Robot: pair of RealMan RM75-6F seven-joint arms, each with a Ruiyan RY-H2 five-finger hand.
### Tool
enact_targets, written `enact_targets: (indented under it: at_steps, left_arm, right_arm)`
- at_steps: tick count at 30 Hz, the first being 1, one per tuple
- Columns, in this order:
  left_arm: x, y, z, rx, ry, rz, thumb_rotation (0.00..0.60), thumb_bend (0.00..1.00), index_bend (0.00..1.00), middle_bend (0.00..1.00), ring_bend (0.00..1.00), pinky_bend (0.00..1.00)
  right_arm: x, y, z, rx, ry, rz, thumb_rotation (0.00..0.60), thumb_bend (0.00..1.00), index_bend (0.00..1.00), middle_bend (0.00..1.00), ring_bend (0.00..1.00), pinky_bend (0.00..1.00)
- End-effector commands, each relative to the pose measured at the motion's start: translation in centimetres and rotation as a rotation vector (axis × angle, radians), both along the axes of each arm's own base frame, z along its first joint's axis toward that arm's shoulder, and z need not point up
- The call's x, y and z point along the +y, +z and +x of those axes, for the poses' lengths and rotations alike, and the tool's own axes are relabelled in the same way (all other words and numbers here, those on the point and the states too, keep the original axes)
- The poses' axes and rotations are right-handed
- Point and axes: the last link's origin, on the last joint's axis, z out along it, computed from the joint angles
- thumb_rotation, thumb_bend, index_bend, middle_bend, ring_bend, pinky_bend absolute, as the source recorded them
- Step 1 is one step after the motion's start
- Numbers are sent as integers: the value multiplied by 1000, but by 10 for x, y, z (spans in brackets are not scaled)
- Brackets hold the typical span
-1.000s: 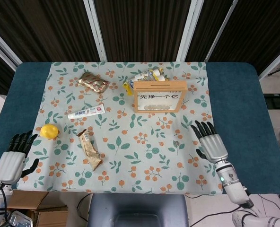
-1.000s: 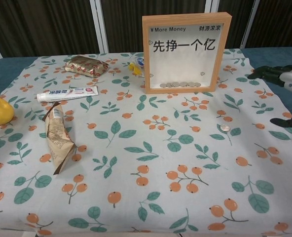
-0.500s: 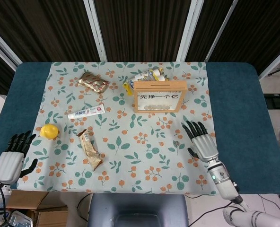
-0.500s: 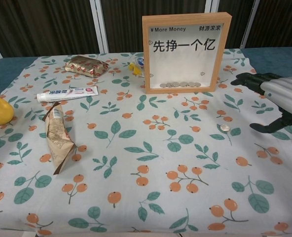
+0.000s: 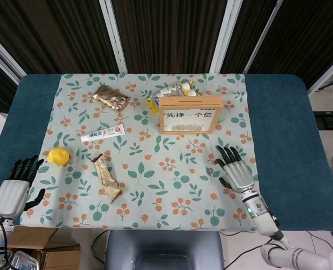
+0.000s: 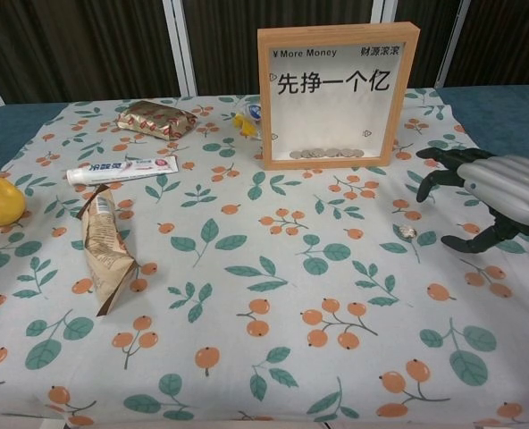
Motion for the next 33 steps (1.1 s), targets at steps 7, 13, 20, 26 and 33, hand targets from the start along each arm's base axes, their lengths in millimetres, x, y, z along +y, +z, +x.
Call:
enact_targets:
  at_steps: [7, 13, 20, 26, 33]
  left_arm:
    - [0, -1, -1, -5, 2, -9, 600, 376, 0, 0, 0, 0]
    - [-1, -2, -3, -3, 6, -15, 600, 375, 0, 0, 0, 0]
    - [-1, -1, -4, 0, 8, -11, 600, 376, 0, 0, 0, 0]
    - [-1, -1, -5, 3, 11, -12, 600, 375, 0, 0, 0, 0]
    - [-1, -1, -5, 1, 12, -14, 600, 375, 0, 0, 0, 0]
  right_arm:
    - [0, -9, -1, -4, -15, 15, 600, 440, 475, 0, 0, 0]
    - [-3, -12, -1, -2, -16, 18, 600, 440, 497, 0, 0, 0]
    - [-5, -15, 1, -9, -17, 21, 600, 439, 512, 1, 0, 0]
    - [-6, -17, 1, -9, -19, 27, 600, 462, 520, 9, 0, 0]
    - [-7, -20, 2, -13, -21, 31, 600, 478, 521, 9, 0, 0]
